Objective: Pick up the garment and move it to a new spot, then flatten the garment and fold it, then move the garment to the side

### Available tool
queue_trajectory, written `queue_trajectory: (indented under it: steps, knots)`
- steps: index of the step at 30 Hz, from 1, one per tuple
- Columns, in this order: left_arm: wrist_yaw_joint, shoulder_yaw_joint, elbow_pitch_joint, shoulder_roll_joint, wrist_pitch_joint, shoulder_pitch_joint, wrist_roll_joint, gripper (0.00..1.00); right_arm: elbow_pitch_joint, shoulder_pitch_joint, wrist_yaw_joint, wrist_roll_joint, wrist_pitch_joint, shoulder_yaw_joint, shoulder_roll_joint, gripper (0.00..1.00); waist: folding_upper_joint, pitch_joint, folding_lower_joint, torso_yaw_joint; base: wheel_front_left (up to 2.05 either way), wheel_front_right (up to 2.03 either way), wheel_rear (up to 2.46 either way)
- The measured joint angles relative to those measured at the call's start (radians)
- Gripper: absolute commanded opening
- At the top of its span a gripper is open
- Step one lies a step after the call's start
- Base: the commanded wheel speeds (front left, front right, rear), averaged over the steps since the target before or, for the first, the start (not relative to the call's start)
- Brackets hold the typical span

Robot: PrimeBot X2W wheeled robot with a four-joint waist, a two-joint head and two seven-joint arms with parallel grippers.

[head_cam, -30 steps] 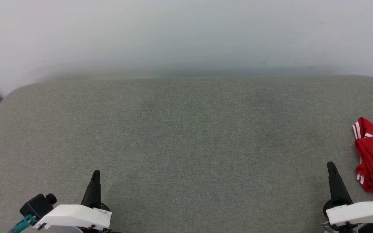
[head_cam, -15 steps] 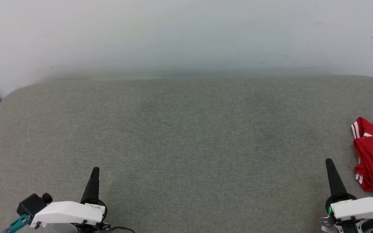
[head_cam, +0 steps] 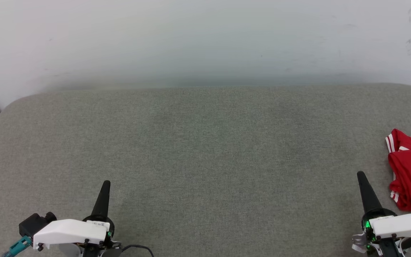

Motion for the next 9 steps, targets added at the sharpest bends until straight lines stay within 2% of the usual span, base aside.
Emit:
queue_trajectory:
  steps: [9]
  knots:
    - [-0.007, 0.008, 0.007, 0.0, 0.021, -0.014, -0.085, 0.0, 0.009, -0.013, 0.0, 0.083, 0.02, -0.001, 0.0, 0.0, 0.0, -0.002, 0.0, -0.003, 0.0, 0.0, 0.0]
